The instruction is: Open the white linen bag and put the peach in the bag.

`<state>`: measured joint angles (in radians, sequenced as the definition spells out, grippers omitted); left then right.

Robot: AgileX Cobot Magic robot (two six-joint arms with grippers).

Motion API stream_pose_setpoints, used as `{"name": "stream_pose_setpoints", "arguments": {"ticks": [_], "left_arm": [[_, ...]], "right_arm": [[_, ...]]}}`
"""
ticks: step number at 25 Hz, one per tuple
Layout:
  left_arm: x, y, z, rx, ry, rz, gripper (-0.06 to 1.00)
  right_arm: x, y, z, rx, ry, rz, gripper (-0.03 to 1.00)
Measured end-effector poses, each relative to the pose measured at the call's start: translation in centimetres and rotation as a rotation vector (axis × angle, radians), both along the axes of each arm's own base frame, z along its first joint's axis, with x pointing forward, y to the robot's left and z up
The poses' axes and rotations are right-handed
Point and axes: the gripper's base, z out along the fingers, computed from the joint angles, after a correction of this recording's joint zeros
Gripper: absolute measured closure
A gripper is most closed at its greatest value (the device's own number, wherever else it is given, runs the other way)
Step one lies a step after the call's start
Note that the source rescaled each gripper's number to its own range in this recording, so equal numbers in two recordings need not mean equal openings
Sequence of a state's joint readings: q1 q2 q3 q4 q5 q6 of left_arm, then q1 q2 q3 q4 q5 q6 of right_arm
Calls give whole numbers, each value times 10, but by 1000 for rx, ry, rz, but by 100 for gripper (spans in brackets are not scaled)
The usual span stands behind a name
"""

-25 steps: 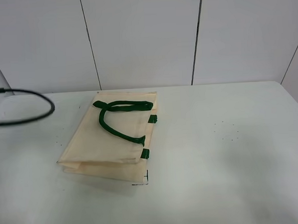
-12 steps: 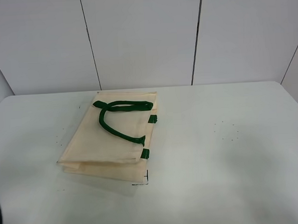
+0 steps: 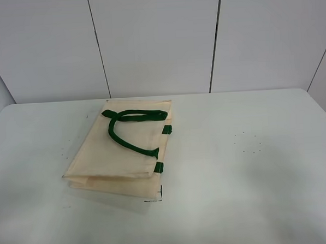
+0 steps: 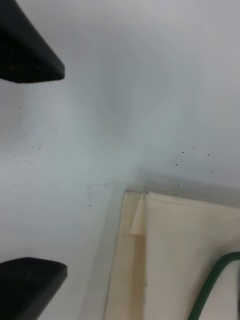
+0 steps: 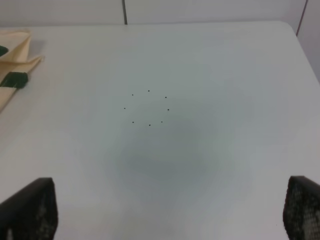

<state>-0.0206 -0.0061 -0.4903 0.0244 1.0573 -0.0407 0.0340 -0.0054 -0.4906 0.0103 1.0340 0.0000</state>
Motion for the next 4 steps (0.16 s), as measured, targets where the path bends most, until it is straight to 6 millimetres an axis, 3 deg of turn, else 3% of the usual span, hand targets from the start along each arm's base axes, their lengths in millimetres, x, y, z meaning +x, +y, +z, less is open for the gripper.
{"name": "stream_pose_setpoints", "arguments": {"ticks": [4], "left_arm": [[0,0,-1,1,3,-2,-6]], "right_arm": [[0,0,0,0,0,0,-3]]}}
